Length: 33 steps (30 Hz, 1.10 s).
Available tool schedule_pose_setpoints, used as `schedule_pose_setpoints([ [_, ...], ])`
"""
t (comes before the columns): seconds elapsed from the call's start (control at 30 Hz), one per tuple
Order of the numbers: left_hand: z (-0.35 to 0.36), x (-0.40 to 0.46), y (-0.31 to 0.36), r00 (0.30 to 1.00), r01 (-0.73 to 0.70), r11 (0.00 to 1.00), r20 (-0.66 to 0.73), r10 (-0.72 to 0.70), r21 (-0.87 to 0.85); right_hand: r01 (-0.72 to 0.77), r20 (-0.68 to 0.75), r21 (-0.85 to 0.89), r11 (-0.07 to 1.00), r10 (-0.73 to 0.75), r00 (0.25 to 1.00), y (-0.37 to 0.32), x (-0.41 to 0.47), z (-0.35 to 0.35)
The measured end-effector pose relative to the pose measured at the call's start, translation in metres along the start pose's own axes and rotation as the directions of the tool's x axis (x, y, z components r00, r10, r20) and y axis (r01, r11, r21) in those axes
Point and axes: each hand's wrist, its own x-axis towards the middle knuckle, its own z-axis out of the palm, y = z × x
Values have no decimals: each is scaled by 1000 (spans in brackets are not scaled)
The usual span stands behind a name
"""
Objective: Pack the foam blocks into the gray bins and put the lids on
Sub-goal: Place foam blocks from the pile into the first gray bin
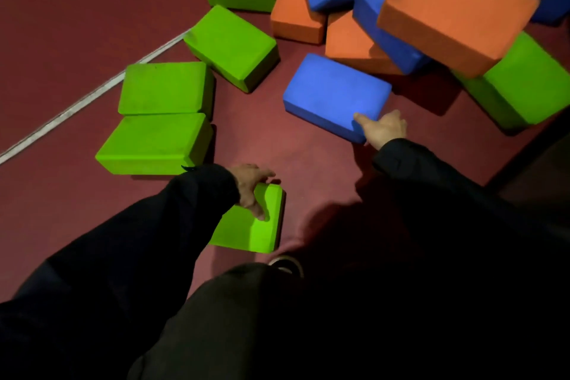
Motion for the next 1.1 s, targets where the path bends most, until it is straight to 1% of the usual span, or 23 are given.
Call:
schedule_pose_setpoints([
  [0.07, 11, 8, -1, 1000, -2, 999, -13, 2, -32, -29, 34, 51, 998, 27, 999, 8, 8, 10],
  [0.13, 20, 16, -1, 998, -8, 1000, -62, 8, 1, -39, 56, 98, 994, 34, 998, 13, 12, 19],
  [0.23, 27, 25, -3, 992, -32, 999, -121, 36, 34, -43, 53, 125, 991, 37, 998, 16, 13, 27],
  [0.33, 31, 30, -9, 991, -62, 997, -116, 67, 46, -27, 49, 158, 987, 19, 999, 17, 18, 35],
  [0.43, 34, 31, -14, 990, -62, 996, -123, 70, 69, -26, 51, 195, 980, 16, 999, 15, 17, 36],
  [0.53, 35, 28, -14, 990, -70, 994, -120, 79, 79, -22, -7, 292, 956, 25, 1000, 16, 21, 38],
  [0.57, 36, 27, -17, 989, -68, 996, -125, 75, 60, -13, -13, 330, 944, 18, 1000, 16, 21, 39],
  [0.63, 40, 25, -27, 982, -58, 998, -183, 54, -16, 20, -16, 376, 926, -16, 1000, 11, 18, 41],
  [0.7, 43, 21, -34, 968, -64, 986, -248, 24, -154, 47, 22, 414, 909, -62, 998, 5, 15, 42],
  [0.73, 45, 20, -36, 974, -60, 973, -227, 8, -224, 35, 50, 454, 890, -65, 997, 3, 14, 41],
  [0.77, 47, 17, -35, 986, -37, 961, -168, -10, -275, 23, 85, 478, 878, -73, 994, -1, 10, 36],
  [0.8, 49, 16, -35, 996, -7, 953, -92, -22, -302, 42, 87, 488, 872, -97, 991, -1, 11, 32],
  [0.83, 50, 13, -35, 999, 23, 956, -17, -29, -293, 79, 76, 486, 870, -132, 988, -3, 8, 23],
  [0.87, 50, 10, -34, 999, 38, 962, 29, -31, -272, 115, 57, 472, 874, -161, 985, -6, 2, 12],
  [0.9, 48, 4, -31, 999, 23, 970, 33, -15, -241, 157, 37, 461, 873, -196, 980, -8, -7, -3],
  [0.93, 43, -2, -28, 1000, -11, 979, 12, 14, -202, 186, 27, 439, 879, -220, 975, -6, -13, -17],
  [0.97, 37, -7, -24, 998, -40, 981, -55, 30, -192, 210, 24, 434, 876, -244, 969, -7, -24, -32],
  [1.0, 28, -10, -22, 986, -70, 975, -161, 36, -213, 239, 18, 426, 873, -272, 962, -7, -32, -48],
  [1.03, 17, -15, -18, 959, -116, 962, -278, 44, -246, 279, -5, 405, 871, -303, 953, -6, -39, -64],
  [1.1, -12, -29, -6, 866, -224, 929, -497, 50, -295, 371, -75, 326, 870, -367, 927, -4, -57, -98],
])
